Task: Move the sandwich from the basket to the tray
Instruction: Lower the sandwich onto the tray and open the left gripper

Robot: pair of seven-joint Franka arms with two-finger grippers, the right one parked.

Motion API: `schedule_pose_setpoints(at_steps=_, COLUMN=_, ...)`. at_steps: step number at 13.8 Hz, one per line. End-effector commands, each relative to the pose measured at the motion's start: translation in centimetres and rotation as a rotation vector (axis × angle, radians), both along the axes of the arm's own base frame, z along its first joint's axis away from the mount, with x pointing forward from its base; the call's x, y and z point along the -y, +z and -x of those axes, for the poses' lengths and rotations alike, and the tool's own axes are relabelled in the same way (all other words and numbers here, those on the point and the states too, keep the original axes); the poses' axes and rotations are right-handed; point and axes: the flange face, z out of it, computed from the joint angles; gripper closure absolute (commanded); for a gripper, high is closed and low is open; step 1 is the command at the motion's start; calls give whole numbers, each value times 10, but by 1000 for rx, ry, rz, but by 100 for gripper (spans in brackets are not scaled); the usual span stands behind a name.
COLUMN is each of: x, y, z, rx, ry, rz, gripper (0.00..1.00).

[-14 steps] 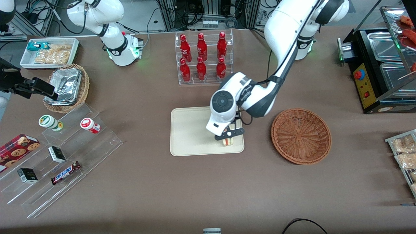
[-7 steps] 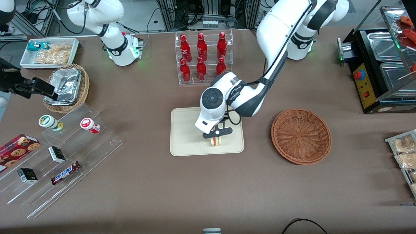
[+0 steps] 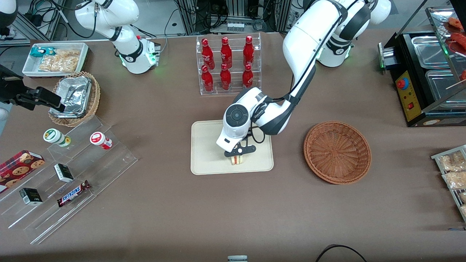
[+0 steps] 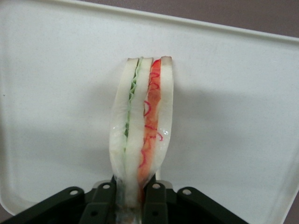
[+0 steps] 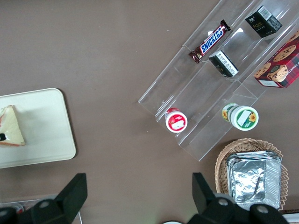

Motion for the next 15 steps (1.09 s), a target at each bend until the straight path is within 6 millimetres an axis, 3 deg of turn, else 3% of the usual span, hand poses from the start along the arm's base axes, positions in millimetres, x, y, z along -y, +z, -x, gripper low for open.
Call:
schedule_pose_setpoints(at_steps=1, x=8, y=6, z=-1, rx=0, ry=13, rz=19, gripper=0)
schedule_pose_setpoints(at_steps=3, x=10, y=22, z=-2, rx=11, ry=15, rz=27, gripper=0)
schedule_pose_setpoints(at_steps=8, x=-4, y=119, z=-1, rx=38, ry=7, rz=24, gripper=0)
schedule_pose_setpoints(at_steps=10, x=-18, y=151, z=-1, rx=46, ry=-7, rz=6, gripper=0)
schedule_pose_setpoints(at_steps=11, x=-36, y=162, z=-9, rx=31, ry=-2, rz=-12, gripper=0)
schedule_pose_setpoints(at_steps=13, x=-47, y=170, z=-5, rx=-7, ry=2, rz=-57, gripper=0)
schedule_pose_setpoints(at_steps=15, x=-68, y=178, z=-17, rx=-7, ry=44, rz=-84, gripper=0)
